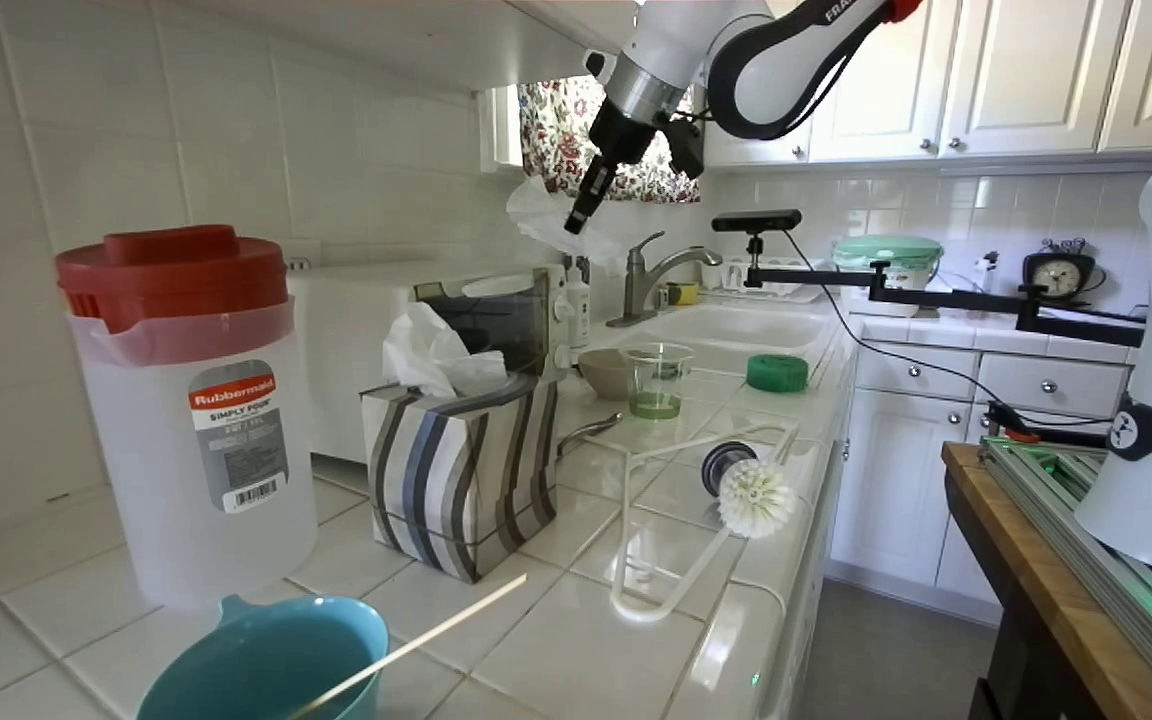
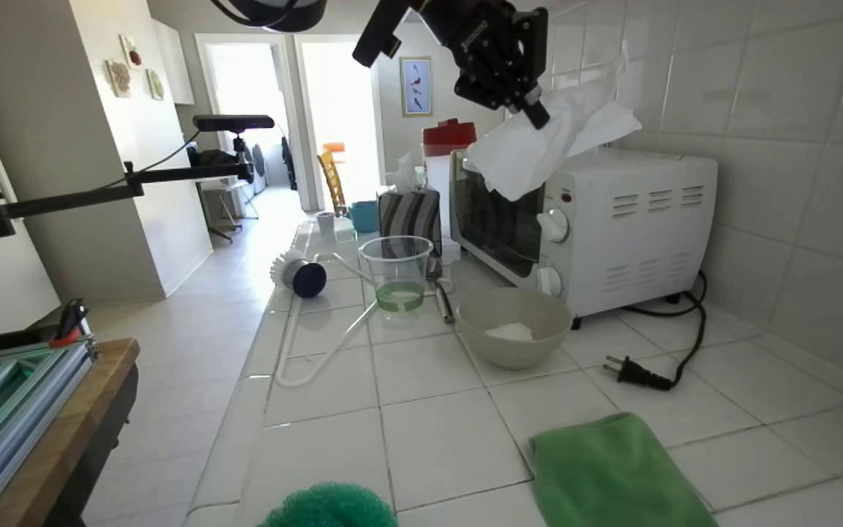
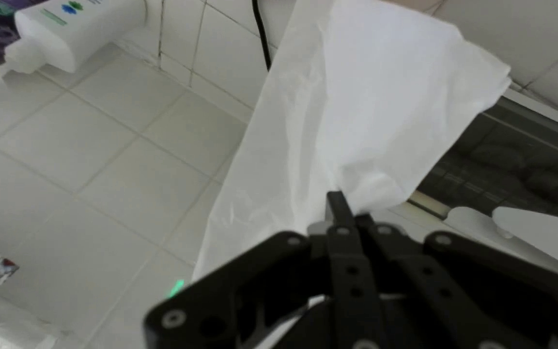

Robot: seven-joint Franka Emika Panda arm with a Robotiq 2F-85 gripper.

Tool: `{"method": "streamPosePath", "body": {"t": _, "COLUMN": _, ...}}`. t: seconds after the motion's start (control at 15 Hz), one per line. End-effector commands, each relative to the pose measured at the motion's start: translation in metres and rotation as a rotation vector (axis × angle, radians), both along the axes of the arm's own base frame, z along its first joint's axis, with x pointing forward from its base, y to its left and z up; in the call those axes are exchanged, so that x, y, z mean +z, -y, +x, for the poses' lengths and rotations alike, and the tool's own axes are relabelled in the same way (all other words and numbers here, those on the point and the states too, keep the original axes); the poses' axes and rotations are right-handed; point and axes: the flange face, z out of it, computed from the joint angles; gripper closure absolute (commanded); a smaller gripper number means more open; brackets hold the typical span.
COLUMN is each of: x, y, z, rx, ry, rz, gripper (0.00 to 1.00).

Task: Use the white napkin to wipe the top of the oven.

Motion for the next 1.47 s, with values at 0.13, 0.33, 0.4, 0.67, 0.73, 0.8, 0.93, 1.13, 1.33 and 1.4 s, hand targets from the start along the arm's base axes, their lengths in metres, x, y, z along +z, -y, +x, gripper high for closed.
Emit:
{"method": "streamPosePath", "body": {"t": 0.13, "x": -0.011, "y": -0.008, "z": 0.004, "rx": 0.063, "ry": 0.021, "rz": -0.031, "gripper": 1.0}}
{"method": "streamPosePath", "body": {"t": 0.33, "x": -0.012, "y": -0.005, "z": 0.006, "rx": 0.084, "ry": 0.05, "rz": -0.024, "gripper": 1.0}}
{"method": "streamPosePath", "body": {"t": 0.4, "x": -0.013, "y": -0.002, "z": 0.007, "rx": 0.092, "ry": 0.063, "rz": -0.017, "gripper": 1.0}}
{"method": "streamPosePath", "body": {"t": 0.67, "x": -0.021, "y": 0.009, "z": 0.015, "rx": 0.111, "ry": 0.108, "rz": 0.007, "gripper": 1.0}}
{"method": "streamPosePath", "body": {"t": 0.73, "x": -0.024, "y": 0.011, "z": 0.018, "rx": 0.118, "ry": 0.114, "rz": 0.012, "gripper": 1.0}}
{"method": "streamPosePath", "body": {"t": 0.8, "x": -0.028, "y": 0.011, "z": 0.02, "rx": 0.122, "ry": 0.12, "rz": 0.016, "gripper": 1.0}}
{"method": "streamPosePath", "body": {"t": 0.93, "x": -0.032, "y": 0.01, "z": 0.025, "rx": 0.132, "ry": 0.128, "rz": 0.022, "gripper": 1.0}}
{"method": "streamPosePath", "body": {"t": 1.13, "x": -0.033, "y": 0.008, "z": 0.031, "rx": 0.142, "ry": 0.143, "rz": 0.031, "gripper": 1.0}}
{"method": "streamPosePath", "body": {"t": 1.33, "x": -0.03, "y": 0.004, "z": 0.037, "rx": 0.158, "ry": 0.163, "rz": 0.044, "gripper": 1.0}}
{"method": "streamPosePath", "body": {"t": 1.4, "x": -0.03, "y": 0.002, "z": 0.039, "rx": 0.161, "ry": 0.169, "rz": 0.052, "gripper": 1.0}}
